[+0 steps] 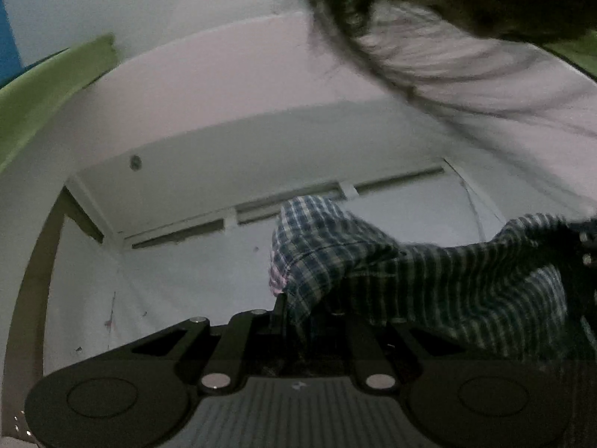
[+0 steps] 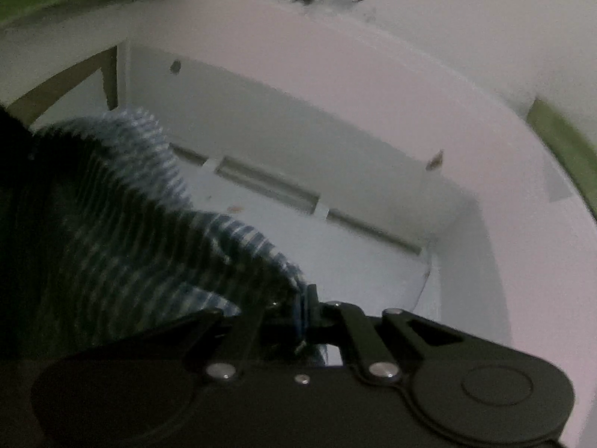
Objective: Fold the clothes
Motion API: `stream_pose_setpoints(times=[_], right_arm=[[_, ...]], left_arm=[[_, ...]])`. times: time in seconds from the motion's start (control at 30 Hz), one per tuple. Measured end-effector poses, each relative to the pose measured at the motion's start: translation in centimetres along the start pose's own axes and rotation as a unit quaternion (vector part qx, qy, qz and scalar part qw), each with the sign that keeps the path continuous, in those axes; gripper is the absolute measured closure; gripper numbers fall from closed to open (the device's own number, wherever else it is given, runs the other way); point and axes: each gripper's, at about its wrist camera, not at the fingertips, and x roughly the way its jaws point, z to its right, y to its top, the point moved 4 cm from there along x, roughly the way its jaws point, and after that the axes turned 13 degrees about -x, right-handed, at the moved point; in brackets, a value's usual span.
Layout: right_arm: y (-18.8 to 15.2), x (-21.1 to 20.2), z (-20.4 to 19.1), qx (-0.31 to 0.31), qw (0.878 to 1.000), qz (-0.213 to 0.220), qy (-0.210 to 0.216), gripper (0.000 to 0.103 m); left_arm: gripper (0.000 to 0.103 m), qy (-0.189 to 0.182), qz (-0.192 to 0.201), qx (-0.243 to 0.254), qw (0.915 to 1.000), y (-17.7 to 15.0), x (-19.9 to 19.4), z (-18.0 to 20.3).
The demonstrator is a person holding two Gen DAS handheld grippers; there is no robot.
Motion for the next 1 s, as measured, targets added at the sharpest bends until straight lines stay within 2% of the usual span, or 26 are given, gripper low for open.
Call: stream_pose_setpoints(times=[0.1,0.2,0.3,0.4,0.43,0.5,0.53,0.57,0.6,0.63,0.7,0.73,0.77,0.8,0.87,0.93,1.0], right_arm=[[-1.3,0.3,-0.8,0.004,0.999,-0.025,0.032,0.101],[-4.6,4.4,-2.6,0.008,0.997,-0.048,0.052,0.101],[-8.4,7.0,-6.8,-0.024,0.993,-0.087,0.071,0.101],[-14.3,10.6,-13.0,-0.070,0.980,-0.154,0.108,0.101],[-17.0,11.8,-15.5,-0.076,0.972,-0.185,0.125,0.101],[-22.9,14.3,-19.9,-0.059,0.947,-0.267,0.168,0.098],[-26.0,15.5,-22.2,-0.035,0.926,-0.322,0.195,0.086],[-28.8,16.1,-24.2,-0.008,0.903,-0.372,0.215,0.067],[-31.6,16.4,-26.2,0.016,0.876,-0.417,0.240,0.062],[-33.5,16.0,-27.4,0.036,0.861,-0.441,0.249,0.058],[-36.1,14.6,-28.7,0.066,0.837,-0.479,0.255,0.047],[-37.2,13.3,-28.9,0.079,0.826,-0.495,0.256,0.037],[-38.1,11.8,-28.7,0.088,0.819,-0.509,0.251,0.030],[-39.0,10.0,-28.3,0.095,0.808,-0.526,0.247,0.030],[-41.1,5.4,-27.6,0.111,0.780,-0.570,0.234,0.027],[-42.1,0.6,-26.0,0.117,0.750,-0.615,0.214,0.024],[-42.7,-4.3,-24.0,0.098,0.715,-0.665,0.191,0.024]], left_arm=[[0.092,-0.001,-0.034,0.009,0.9994,-2.5,1.9,0.3],[0.093,0.006,-0.086,-0.008,0.9962,-6.4,5.2,-0.3],[0.093,0.013,-0.144,0.019,0.9893,-12.7,8.8,0.1],[0.092,0.006,-0.222,0.038,0.9742,-22.1,12.9,0.5],[0.089,-0.001,-0.274,0.026,0.9615,-26.4,14.5,0.7],[0.088,-0.014,-0.383,-0.008,0.9235,-34.8,17.3,0.9],[0.085,-0.018,-0.437,-0.022,0.8988,-39.0,18.0,0.9],[0.084,-0.023,-0.492,-0.034,0.8696,-43.2,18.5,1.0],[0.084,-0.025,-0.532,-0.043,0.8451,-46.6,18.4,1.0],[0.084,-0.029,-0.558,-0.050,0.8275,-49.2,17.6,0.9],[0.074,-0.043,-0.584,-0.073,0.8071,-52.1,14.6,0.6],[0.065,-0.049,-0.594,-0.087,0.7981,-52.9,13.1,0.5],[0.059,-0.056,-0.609,-0.103,0.7843,-53.6,11.2,0.2],[0.059,-0.056,-0.624,-0.116,0.7711,-54.2,9.3,0.0],[0.057,-0.048,-0.652,-0.132,0.7448,-55.1,5.6,-0.5],[0.057,-0.039,-0.686,-0.138,0.7136,-55.8,1.8,-1.0],[0.054,-0.040,-0.720,-0.147,0.6767,-56.0,-1.2,-1.6]])
